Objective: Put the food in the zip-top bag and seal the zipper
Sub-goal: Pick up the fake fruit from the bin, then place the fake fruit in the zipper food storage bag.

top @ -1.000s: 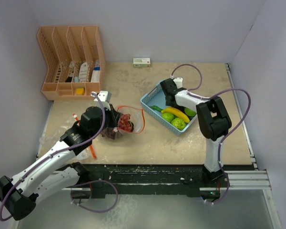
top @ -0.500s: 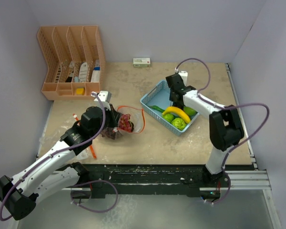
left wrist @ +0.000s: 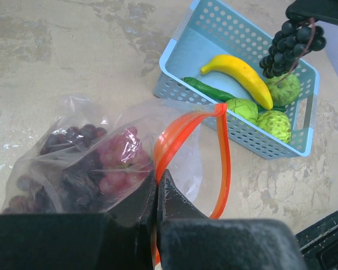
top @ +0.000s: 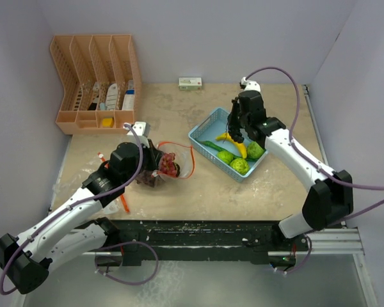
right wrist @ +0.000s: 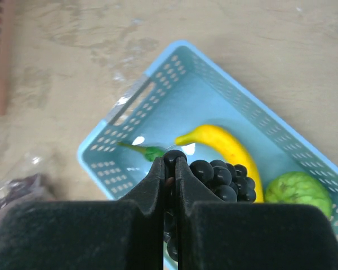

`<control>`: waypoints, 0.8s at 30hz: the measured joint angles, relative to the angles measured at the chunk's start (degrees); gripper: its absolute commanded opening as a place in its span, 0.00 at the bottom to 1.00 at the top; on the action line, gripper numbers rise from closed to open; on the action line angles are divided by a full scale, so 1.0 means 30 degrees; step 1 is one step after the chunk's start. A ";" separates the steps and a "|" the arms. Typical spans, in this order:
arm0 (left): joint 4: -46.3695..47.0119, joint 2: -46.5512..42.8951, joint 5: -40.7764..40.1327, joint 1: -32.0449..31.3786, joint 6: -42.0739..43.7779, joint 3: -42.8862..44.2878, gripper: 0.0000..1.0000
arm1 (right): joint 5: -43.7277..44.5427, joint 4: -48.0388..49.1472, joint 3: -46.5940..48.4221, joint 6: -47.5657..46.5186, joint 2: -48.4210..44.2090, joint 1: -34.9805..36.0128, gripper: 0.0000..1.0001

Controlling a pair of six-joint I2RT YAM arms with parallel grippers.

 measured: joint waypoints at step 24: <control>0.0313 0.2295 0.0080 0.0000 -0.0597 0.1078 0.00 | -1.3457 0.4845 -0.4080 -0.0321 -0.7373 0.4211 0.00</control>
